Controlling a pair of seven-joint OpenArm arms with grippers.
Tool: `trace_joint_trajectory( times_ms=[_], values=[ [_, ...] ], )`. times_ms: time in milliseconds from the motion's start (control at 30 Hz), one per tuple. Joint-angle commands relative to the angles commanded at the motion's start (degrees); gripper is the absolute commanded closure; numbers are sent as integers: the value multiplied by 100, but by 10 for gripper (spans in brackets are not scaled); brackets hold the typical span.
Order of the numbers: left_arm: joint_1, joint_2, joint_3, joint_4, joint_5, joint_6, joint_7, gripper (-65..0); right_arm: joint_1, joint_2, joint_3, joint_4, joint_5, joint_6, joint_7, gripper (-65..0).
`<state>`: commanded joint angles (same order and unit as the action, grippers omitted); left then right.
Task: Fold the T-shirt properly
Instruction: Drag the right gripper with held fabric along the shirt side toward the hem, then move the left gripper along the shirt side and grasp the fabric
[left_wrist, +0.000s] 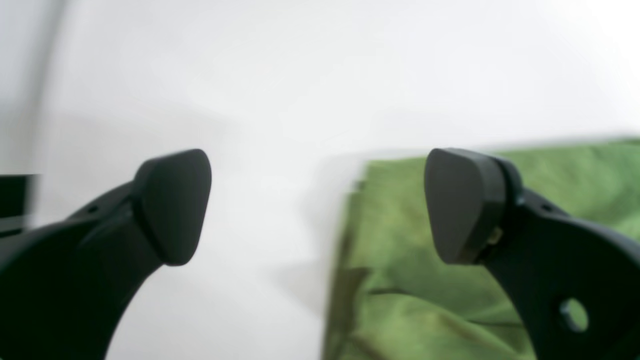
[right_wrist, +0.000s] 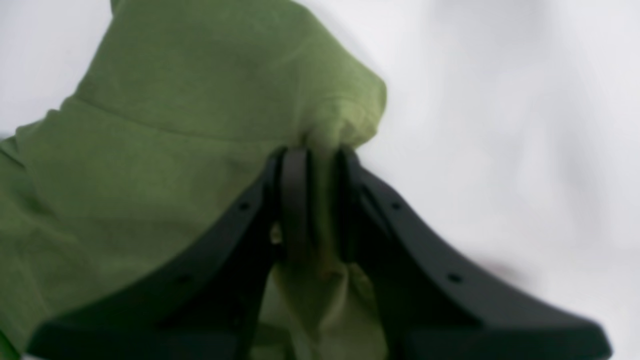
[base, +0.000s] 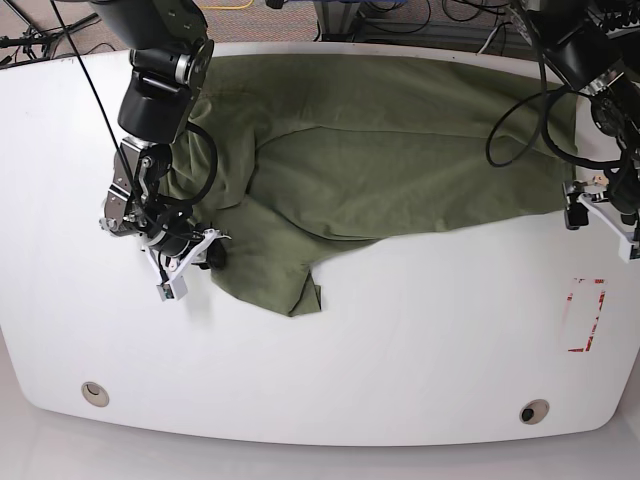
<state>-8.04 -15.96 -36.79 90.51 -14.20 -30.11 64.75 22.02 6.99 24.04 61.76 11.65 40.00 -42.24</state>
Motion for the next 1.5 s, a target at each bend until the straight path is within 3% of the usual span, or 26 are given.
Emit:
trace_joint_trajectory(
  times_ms=[567,833,1000,1100,1133,1167,1200,1500],
  values=[
    [-141,114,62,-897,26,18,-290,-650,-97,79,0,0,9,0,0,-87],
    [-123,114,571,-1178,-9,-9,-290,-639,-141,79,0,9,9,0,0,-87],
    [-123,114,695,-1178,-18,-387,-264,-440,-149,79,0,9,9,0,0,-87],
    [-123,123,695,-1160,-9,-633,-255,-251,-158,70,0,9,9,0,0,-87],
    [-123,123,695,-1108,26,-668,-255,-157,-158,70,0,9,9,0,0,-87],
    [-123,123,695,-1099,26,-668,-255,-126,-167,70,0,9,9,0,0,-87],
    [-123,123,747,-1090,26,-677,-255,-49,-167,62,0,9,9,0,0,-87],
    [-62,123,1125,-360,-9,-747,-123,-53,-167,70,0,18,9,0,0,-86]
  ],
)
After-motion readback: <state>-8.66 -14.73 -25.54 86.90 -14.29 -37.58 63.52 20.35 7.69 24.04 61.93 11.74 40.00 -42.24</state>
